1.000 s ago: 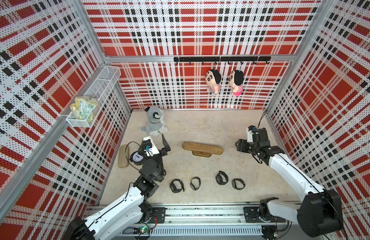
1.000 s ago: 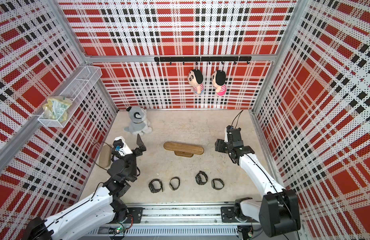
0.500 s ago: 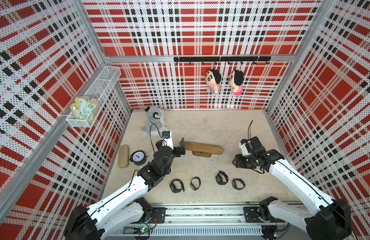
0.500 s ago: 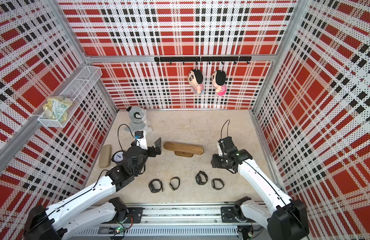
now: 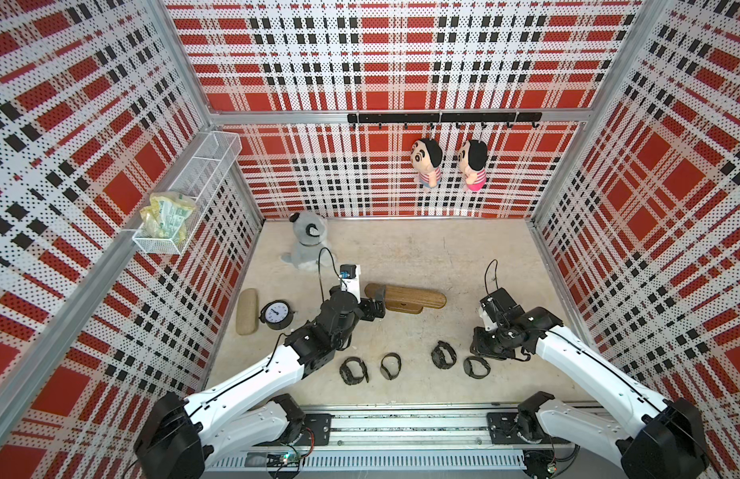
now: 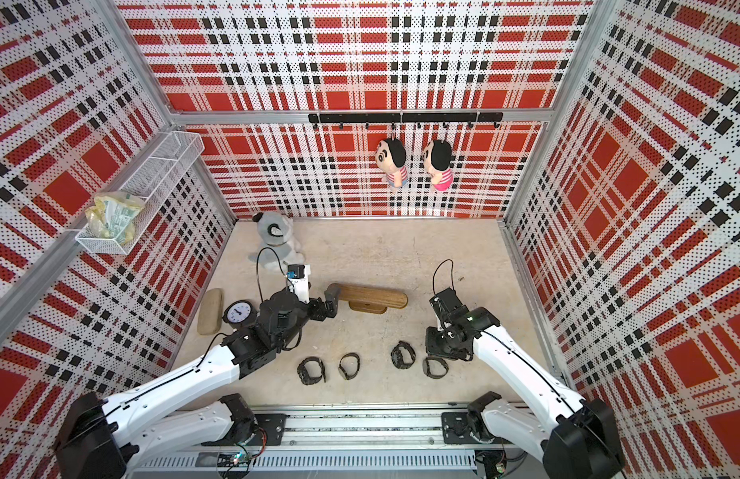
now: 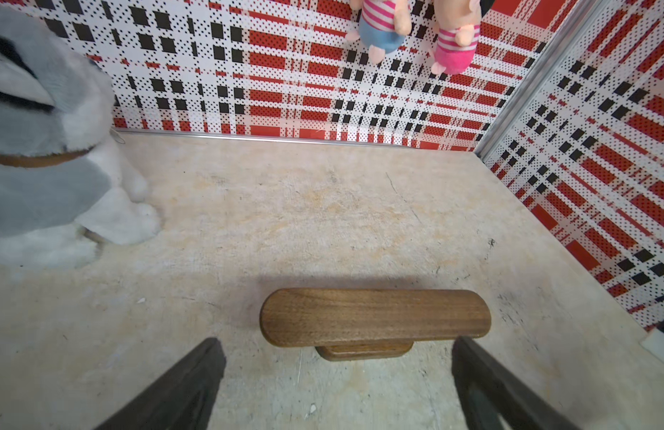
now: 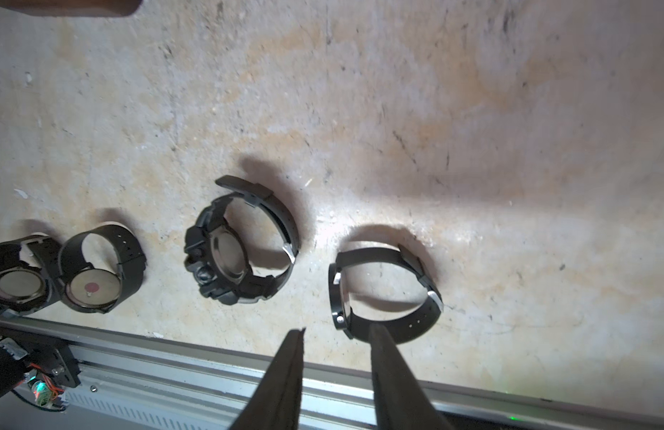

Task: Place watch on stand
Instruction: Pick up the watch at the center of the board.

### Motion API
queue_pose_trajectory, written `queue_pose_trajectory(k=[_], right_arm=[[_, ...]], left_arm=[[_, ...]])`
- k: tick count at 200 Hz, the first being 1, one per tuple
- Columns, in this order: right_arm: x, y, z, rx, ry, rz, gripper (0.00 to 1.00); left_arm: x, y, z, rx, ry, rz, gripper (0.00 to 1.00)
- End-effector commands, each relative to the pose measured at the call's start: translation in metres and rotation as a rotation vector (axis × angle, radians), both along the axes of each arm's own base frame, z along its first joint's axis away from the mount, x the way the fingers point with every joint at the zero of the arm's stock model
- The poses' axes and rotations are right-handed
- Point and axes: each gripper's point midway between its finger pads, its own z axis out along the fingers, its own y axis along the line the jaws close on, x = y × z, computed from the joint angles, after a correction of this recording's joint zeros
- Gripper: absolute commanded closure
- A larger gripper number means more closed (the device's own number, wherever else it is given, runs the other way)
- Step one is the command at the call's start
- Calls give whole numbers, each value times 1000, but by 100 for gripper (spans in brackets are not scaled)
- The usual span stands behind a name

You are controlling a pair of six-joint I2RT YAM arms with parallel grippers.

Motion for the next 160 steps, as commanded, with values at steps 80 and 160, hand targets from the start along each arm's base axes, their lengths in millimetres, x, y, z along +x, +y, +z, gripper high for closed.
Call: queue_pose_trajectory(k=[80,160], right_arm=[[-22,5,-26,-16,81,19,72],[-21,9,-34,-21,82,37,67]], left_arm=[[-7,-12,-5,-13,31,-51,2],[-7,-13,-14,-15,41,-56,2]])
